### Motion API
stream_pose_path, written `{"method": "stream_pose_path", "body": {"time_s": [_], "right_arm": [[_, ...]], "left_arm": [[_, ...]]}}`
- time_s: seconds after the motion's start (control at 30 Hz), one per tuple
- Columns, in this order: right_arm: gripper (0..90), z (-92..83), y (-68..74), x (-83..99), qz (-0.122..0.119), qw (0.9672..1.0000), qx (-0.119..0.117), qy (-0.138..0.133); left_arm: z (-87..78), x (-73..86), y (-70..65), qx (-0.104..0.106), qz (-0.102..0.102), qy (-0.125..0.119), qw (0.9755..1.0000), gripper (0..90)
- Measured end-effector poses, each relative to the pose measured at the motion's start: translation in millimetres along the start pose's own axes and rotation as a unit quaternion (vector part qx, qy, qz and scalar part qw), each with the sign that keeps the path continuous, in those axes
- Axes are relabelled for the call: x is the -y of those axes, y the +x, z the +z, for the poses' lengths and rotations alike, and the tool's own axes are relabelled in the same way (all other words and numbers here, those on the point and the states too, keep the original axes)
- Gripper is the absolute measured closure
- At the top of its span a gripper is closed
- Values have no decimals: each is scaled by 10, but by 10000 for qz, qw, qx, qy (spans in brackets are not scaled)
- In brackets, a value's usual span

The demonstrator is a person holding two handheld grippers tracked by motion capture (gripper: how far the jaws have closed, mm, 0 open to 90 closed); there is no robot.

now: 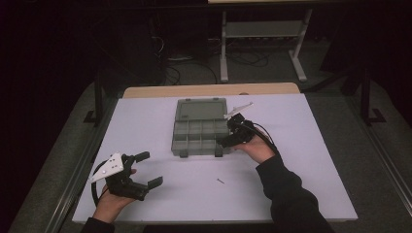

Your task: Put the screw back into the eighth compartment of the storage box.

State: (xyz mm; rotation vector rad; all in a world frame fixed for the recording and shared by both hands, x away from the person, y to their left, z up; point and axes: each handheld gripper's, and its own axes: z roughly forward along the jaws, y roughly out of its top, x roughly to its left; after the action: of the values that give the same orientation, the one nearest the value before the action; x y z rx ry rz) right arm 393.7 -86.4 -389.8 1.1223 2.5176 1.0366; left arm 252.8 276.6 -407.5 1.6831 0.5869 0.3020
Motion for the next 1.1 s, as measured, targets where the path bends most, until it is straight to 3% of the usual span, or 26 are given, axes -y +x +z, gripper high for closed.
{"method": "stream_pose_path", "body": {"time_s": [0.13, 0.33, 0.43, 0.7, 1.1], "right_arm": [[60, -47, -17, 19, 83, 10000, -24, 10], [60, -137, 27, 55, 24, 10000, -74, -31], [64, -210, 73, 103, -125, 9999, -32, -90], [81, -389, 184, 252, -242, 9992, -173, -257], [89, -454, 356, 452, -400, 9984, -369, -179]], "left_arm": [[-4, -1, 2, 5, 12, -2, 10000, 0], [-5, -2, -9, 1, -2, 10, 10000, 0], [-10, -5, -1, -4, 45, 12, 10000, 0], [-17, -6, -2, -7, 49, 5, 10000, 0], [-13, -6, -6, -6, 40, -12, 10000, 0]]}}
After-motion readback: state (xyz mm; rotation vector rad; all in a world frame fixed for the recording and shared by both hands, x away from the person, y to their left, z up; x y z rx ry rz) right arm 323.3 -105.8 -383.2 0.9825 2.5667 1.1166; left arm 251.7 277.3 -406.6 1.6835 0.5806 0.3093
